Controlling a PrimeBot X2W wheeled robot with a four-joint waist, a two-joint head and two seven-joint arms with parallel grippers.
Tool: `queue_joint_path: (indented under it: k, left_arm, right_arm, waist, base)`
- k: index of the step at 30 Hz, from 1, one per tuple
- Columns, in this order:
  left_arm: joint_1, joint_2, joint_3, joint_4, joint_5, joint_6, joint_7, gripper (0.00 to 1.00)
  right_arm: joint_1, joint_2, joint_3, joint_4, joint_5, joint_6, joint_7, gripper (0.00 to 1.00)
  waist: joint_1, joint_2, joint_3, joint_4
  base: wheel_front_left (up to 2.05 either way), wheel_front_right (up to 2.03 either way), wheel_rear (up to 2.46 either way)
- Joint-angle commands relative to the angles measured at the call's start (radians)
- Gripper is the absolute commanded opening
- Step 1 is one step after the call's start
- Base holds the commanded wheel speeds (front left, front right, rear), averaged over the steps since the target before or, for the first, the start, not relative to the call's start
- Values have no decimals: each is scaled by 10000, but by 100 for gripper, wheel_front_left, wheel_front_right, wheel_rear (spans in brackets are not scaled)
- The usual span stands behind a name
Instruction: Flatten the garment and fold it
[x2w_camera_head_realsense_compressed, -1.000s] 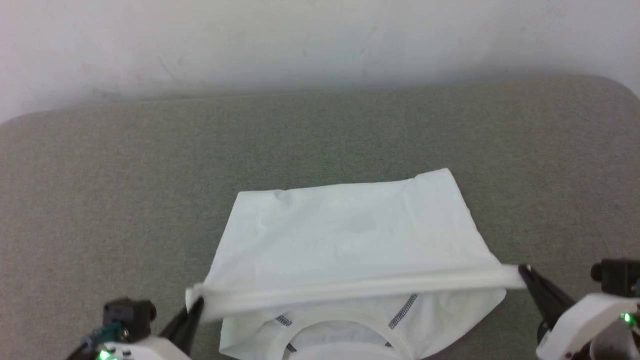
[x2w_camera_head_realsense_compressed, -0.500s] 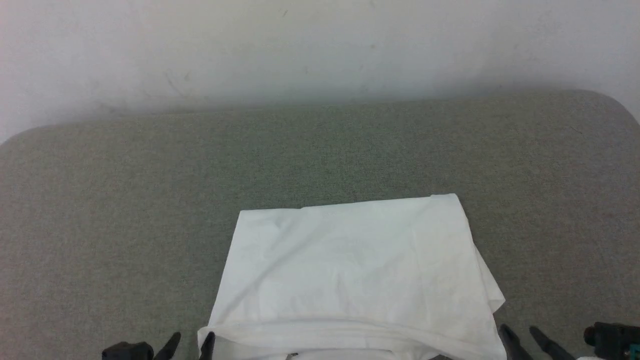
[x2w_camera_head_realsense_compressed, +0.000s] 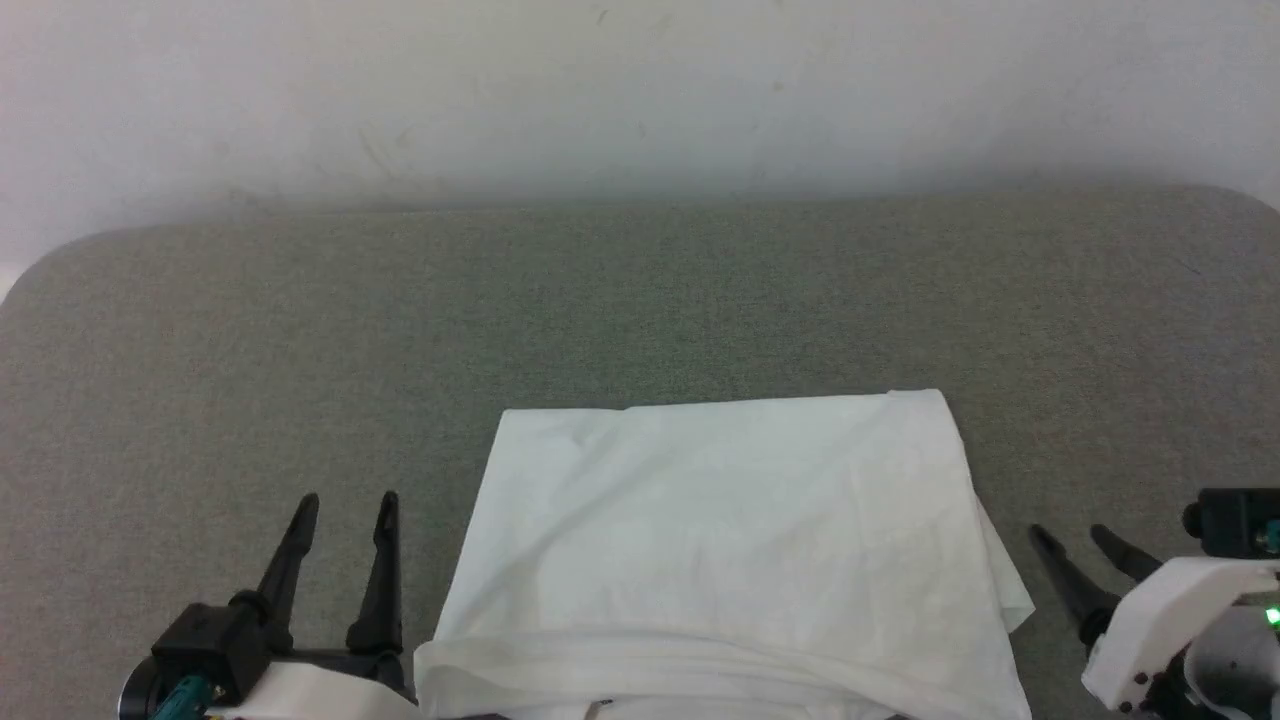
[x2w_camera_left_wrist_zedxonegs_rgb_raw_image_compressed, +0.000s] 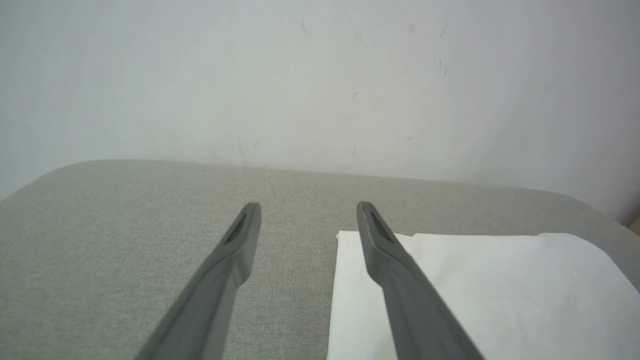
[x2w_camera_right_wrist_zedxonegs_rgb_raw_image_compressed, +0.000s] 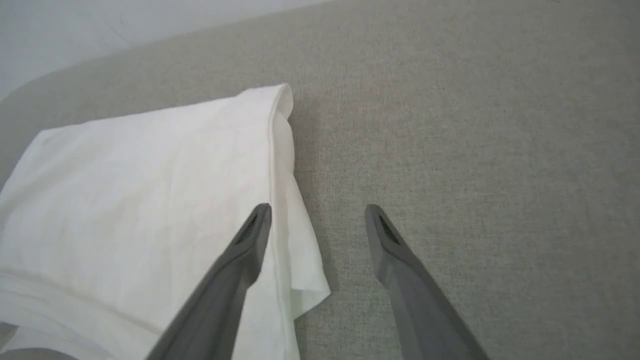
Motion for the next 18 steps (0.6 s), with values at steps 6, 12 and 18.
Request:
queue_joint_path:
  k: [6, 12, 18]
  left_arm:
    - [-410, -912, 1088, -220, 1323, -513, -52, 100]
    - [-548, -1427, 1679, 31, 2067, -1108, -53, 100]
    - [-558, -1782, 1968, 433, 2585, -1547, -54, 100]
  right_arm:
    - [-1651, -602, 1131, 2024, 694, -9, 1193, 100]
    - [-2675, -701, 2034, 3688, 1164, -9, 1805, 100]
    - [-3041, -608, 2969, 5145, 2054, -9, 3745, 43]
  waist:
    - [-1, 0, 331, 631]
    - [-1, 0, 479, 921]
    - [-1, 0, 471, 940]
  base:
    - [0, 0, 0]
    - [0, 0, 0]
    - [0, 0, 0]
